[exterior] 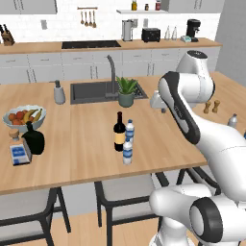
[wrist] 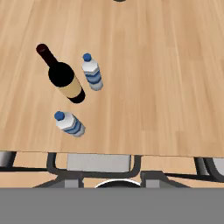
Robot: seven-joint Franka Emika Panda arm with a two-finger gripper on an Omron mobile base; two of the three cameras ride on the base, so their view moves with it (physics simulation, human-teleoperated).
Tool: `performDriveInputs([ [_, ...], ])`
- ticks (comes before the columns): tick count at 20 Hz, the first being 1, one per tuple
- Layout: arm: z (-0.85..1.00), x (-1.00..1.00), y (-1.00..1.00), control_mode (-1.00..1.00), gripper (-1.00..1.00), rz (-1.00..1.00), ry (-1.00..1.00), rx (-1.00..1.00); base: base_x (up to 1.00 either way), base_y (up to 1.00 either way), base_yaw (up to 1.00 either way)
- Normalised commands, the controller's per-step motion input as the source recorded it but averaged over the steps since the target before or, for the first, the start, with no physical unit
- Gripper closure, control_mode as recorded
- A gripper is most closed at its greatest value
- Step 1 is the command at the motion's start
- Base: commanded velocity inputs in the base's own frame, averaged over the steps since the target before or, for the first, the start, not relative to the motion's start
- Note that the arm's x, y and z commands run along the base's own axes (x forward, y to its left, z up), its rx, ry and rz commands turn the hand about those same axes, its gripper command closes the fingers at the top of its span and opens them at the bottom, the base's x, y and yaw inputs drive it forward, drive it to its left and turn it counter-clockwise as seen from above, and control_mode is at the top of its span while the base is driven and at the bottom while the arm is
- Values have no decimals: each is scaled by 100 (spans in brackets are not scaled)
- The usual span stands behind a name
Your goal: Move the plastic bottles in the middle to the plastics group, and the glass bottles in the middle to the glass group.
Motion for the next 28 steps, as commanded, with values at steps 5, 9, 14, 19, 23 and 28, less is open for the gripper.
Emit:
performDriveInputs([
  [5,-4,-5,0,-100,-100,0,1,0,0,0,0],
  [9,-32,-14,9,-100,-100,0,21,0,0,0,0],
  [14,-37,0,73,-100,-100,0,15,-6,0,0,0],
  [19,-47,0,100,-100,-100,0,-9,-3,0,0,0],
  [23,-53,2,57,-100,-100,0,-16,3,0,0,0],
  [28,-52,23,39,-100,-100,-1,-17,5,0,0,0],
])
